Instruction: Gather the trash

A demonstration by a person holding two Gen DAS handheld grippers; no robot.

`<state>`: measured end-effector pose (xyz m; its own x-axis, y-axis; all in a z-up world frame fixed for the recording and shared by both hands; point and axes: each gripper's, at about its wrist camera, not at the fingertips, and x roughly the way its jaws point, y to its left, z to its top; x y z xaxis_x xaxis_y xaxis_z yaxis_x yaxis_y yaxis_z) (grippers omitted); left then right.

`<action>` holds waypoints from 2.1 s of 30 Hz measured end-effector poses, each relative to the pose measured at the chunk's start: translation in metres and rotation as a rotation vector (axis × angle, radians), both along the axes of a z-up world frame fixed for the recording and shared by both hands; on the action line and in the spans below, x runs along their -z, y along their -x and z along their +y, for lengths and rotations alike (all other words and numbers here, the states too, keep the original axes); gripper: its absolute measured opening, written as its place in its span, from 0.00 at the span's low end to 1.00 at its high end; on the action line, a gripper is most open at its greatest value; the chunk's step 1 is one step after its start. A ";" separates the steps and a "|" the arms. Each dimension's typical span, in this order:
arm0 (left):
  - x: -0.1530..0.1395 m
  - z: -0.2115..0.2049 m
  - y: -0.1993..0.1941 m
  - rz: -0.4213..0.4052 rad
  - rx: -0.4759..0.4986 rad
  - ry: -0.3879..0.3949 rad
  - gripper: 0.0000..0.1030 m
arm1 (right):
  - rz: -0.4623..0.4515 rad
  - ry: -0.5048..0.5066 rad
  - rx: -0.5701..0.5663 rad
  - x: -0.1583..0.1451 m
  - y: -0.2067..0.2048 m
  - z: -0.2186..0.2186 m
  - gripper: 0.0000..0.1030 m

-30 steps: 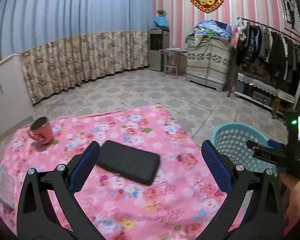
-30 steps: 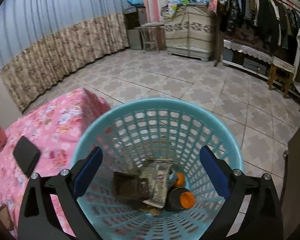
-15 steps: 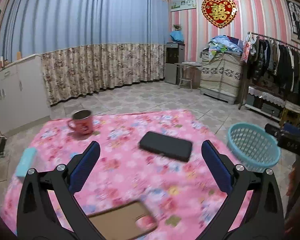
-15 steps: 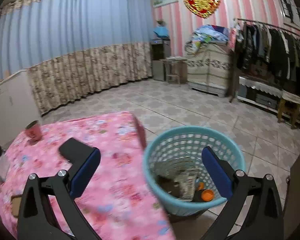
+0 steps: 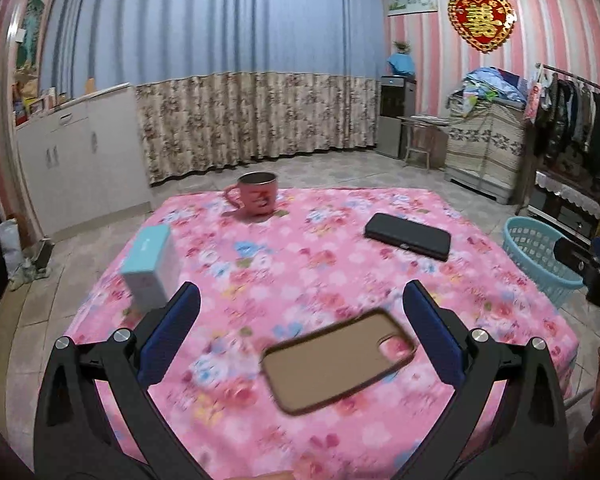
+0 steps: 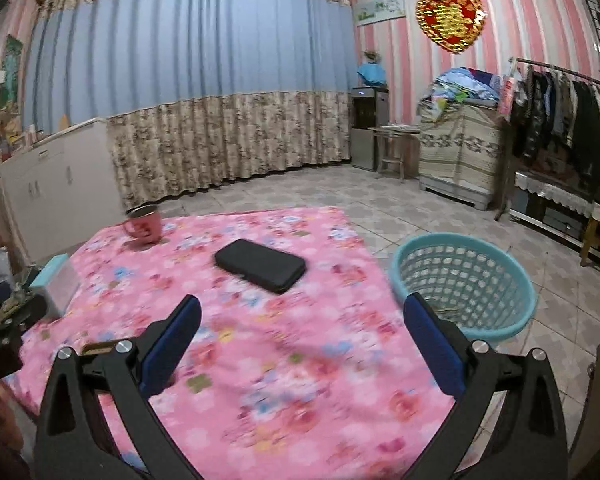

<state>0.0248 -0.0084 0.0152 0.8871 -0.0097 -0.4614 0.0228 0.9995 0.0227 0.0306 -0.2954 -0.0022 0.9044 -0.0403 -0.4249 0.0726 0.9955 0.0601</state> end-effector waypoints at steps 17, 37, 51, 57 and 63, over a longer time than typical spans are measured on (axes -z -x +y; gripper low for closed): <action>0.021 0.031 0.033 -0.051 -0.046 0.076 0.95 | -0.059 0.033 -0.053 0.029 0.043 0.061 0.96; 0.024 0.014 0.035 -0.054 -0.027 -0.009 0.95 | -0.045 0.012 -0.030 0.047 0.042 0.057 0.96; 0.027 0.012 0.032 -0.042 -0.038 -0.009 0.95 | -0.041 0.031 -0.036 0.052 0.040 0.060 0.96; 0.028 0.012 0.032 -0.050 -0.040 -0.009 0.95 | -0.053 0.036 -0.037 0.049 0.040 0.063 0.96; 0.028 0.012 0.033 -0.052 -0.038 -0.009 0.95 | -0.057 0.043 -0.041 0.048 0.040 0.066 0.96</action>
<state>-0.0077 0.0035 -0.0126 0.9094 0.0285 -0.4150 -0.0170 0.9994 0.0315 -0.0093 -0.2294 -0.0505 0.9283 -0.0199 -0.3713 0.0293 0.9994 0.0197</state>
